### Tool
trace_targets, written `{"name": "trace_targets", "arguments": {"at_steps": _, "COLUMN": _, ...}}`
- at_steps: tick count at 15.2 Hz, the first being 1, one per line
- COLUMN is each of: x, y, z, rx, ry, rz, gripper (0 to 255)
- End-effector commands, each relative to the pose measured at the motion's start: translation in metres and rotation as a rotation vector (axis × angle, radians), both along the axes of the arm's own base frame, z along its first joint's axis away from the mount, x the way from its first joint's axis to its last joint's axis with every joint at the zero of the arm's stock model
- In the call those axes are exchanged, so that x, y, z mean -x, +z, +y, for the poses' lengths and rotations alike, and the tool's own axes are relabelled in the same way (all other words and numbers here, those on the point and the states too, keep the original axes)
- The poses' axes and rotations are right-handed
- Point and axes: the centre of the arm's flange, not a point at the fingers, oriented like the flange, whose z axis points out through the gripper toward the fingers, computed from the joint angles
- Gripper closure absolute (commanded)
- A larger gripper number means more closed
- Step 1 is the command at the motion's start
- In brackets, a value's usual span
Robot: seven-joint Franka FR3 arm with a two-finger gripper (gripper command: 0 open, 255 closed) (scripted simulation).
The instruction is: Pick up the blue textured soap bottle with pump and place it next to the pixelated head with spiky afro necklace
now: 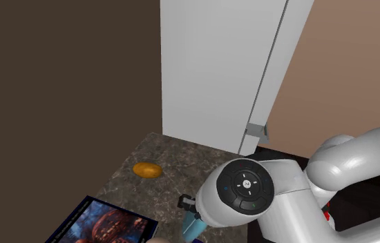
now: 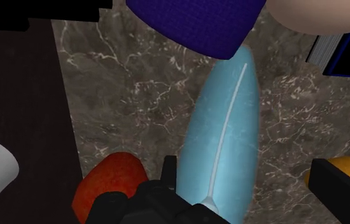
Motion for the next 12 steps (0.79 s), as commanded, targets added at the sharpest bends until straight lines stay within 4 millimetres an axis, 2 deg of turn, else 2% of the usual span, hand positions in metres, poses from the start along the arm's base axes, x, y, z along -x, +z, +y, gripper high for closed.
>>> {"name": "trace_targets", "arguments": {"at_steps": 1, "x": 0.004, "y": 0.013, "z": 0.004, "rx": 0.0, "ry": 0.0, "rz": 0.0, "gripper": 0}}
{"name": "trace_targets", "arguments": {"at_steps": 4, "x": 0.014, "y": 0.046, "z": 0.014, "rx": 0.0, "ry": 0.0, "rz": 0.0, "gripper": 0}}
{"name": "trace_targets", "arguments": {"at_steps": 12, "x": 0.014, "y": 0.046, "z": 0.014, "rx": 0.0, "ry": 0.0, "rz": 0.0, "gripper": 0}}
